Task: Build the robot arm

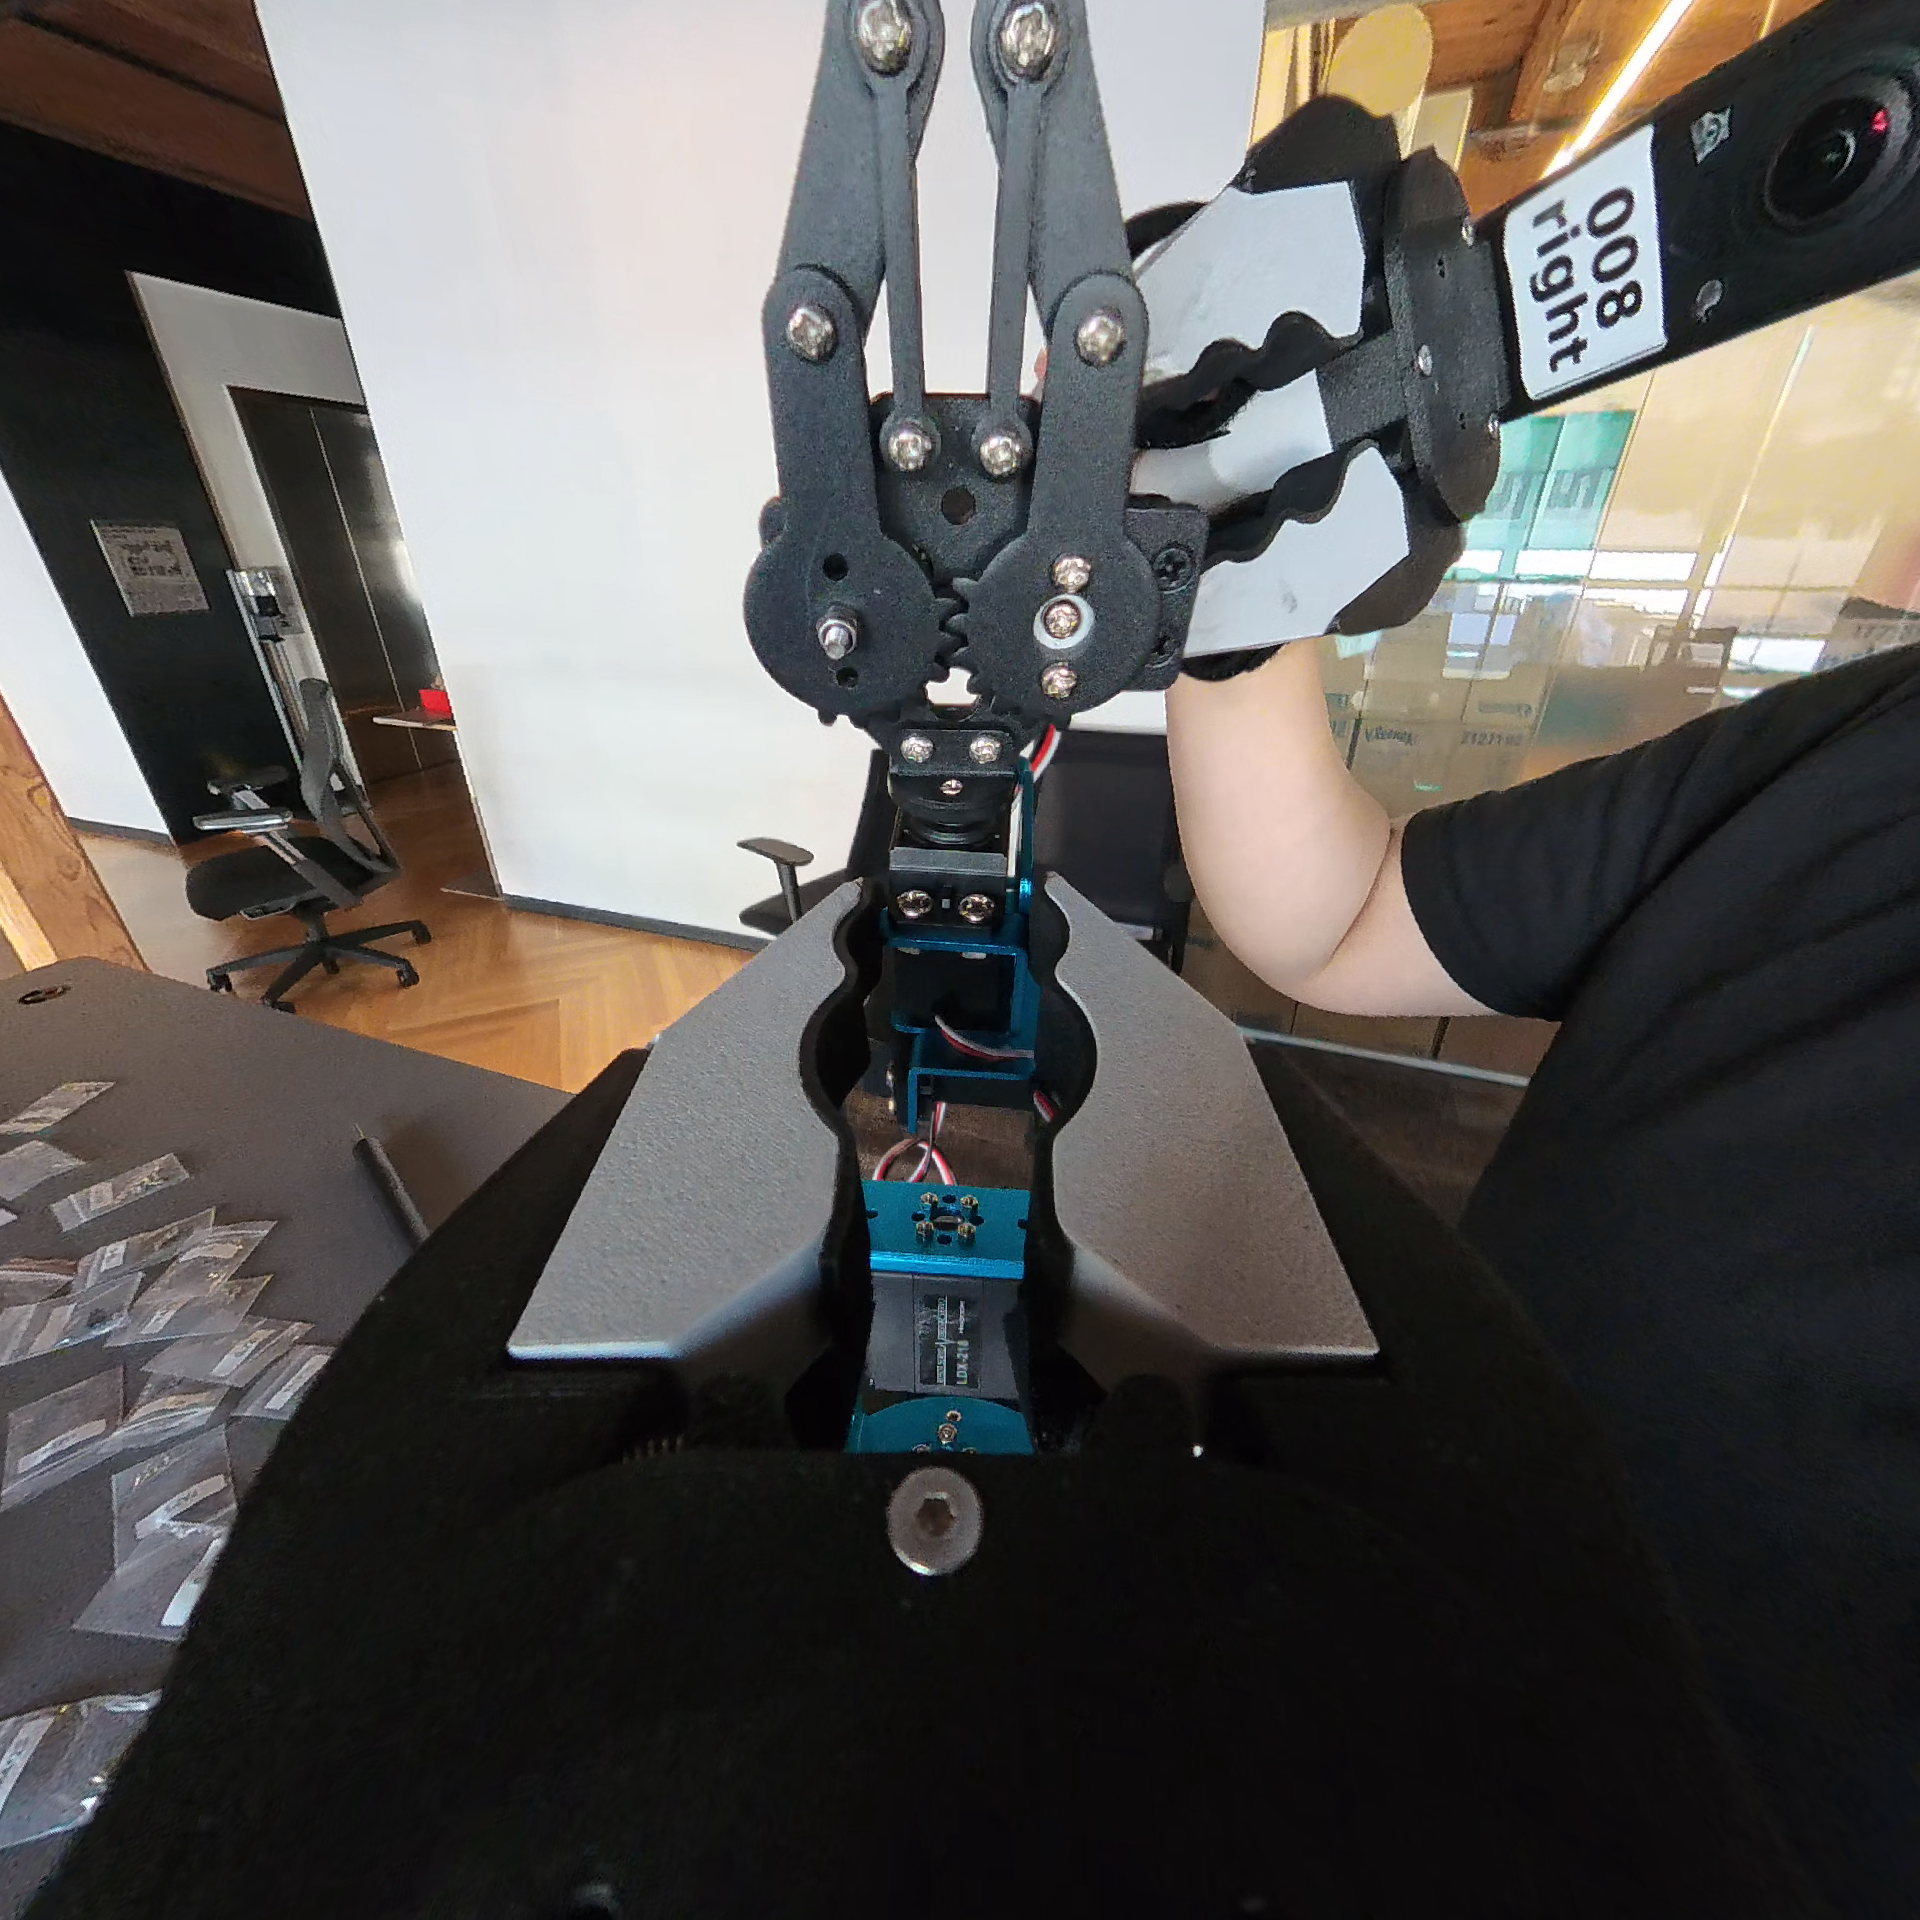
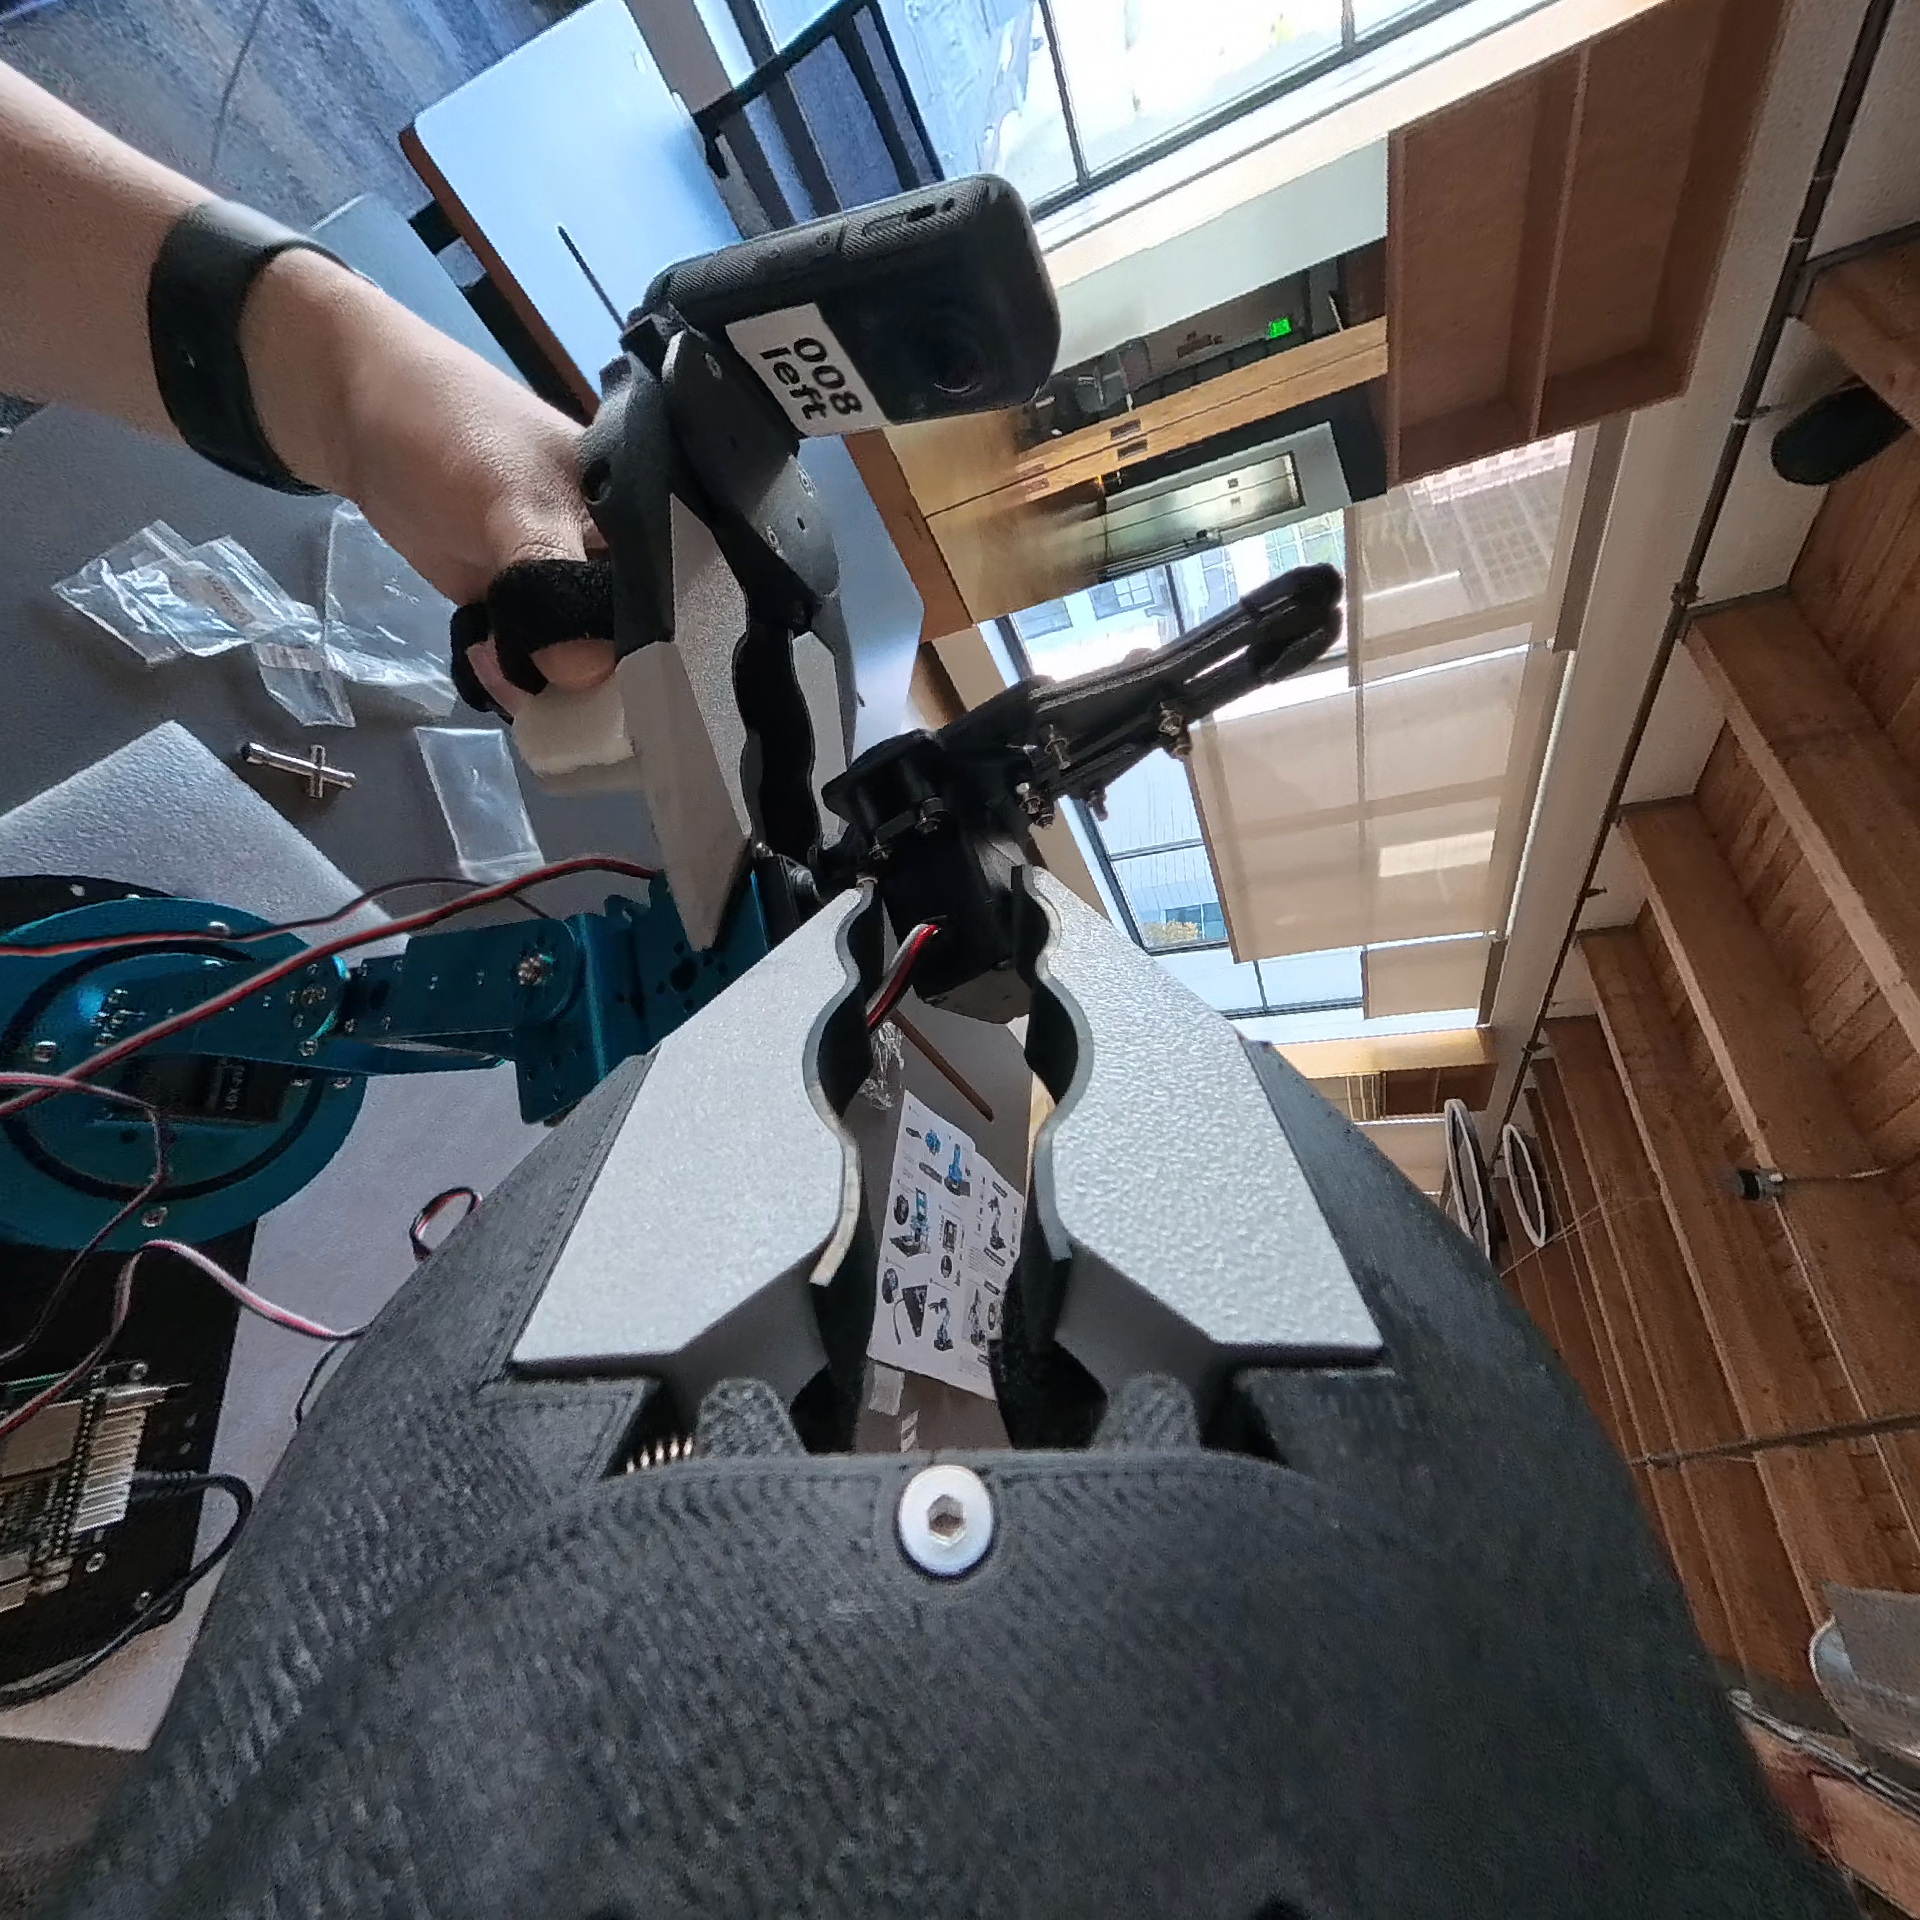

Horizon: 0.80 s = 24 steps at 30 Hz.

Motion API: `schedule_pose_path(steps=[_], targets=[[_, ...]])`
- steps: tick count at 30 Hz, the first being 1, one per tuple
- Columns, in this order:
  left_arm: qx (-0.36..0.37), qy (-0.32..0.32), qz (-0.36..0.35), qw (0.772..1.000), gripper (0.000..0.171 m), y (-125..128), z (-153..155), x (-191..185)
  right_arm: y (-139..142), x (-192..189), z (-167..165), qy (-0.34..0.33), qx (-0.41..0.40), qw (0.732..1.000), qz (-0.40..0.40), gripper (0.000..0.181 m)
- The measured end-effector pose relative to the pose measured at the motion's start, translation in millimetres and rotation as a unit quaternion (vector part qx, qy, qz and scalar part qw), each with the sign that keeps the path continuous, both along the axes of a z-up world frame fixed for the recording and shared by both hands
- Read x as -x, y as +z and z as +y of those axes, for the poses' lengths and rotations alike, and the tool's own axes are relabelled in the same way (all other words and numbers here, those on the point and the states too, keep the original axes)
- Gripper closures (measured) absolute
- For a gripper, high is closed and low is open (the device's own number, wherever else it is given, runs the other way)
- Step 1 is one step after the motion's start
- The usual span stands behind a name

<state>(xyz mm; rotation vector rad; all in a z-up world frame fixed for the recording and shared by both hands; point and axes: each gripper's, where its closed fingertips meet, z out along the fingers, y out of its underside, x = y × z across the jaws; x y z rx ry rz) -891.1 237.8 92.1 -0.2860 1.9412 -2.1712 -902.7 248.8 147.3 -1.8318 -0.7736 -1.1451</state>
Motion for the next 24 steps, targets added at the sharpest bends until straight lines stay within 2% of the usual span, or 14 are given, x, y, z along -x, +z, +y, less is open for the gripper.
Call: schedule_pose_path(steps=[11, 15, 19, 21, 24], targets=[[0.040, -0.003, 0.009, 0.999, 0.147, -3.6, 8.0, 1.6, -3.4, 3.9, 20.3, 0.026, 0.044, 0.998, -0.020, 0.156], [0.053, -0.001, 0.009, 0.999, 0.147, -2.9, 8.0, 2.1, -2.7, 3.6, 19.9, 0.029, 0.026, 0.999, -0.012, 0.153], [0.057, 0.003, 0.013, 0.998, 0.147, -2.9, 8.4, 2.4, 7.9, 5.4, -1.4, 0.051, -0.063, 0.994, 0.077, 0.136], [0.052, 0.004, 0.015, 0.999, 0.147, -3.4, 9.1, 2.7, 13.3, 10.4, -20.6, 0.081, -0.136, 0.975, 0.159, 0.137], [0.037, 0.008, 0.015, 0.999, 0.147, -4.1, 9.2, 2.6, -9.9, 15.2, -43.9, 0.111, -0.180, 0.937, 0.278, 0.153]])
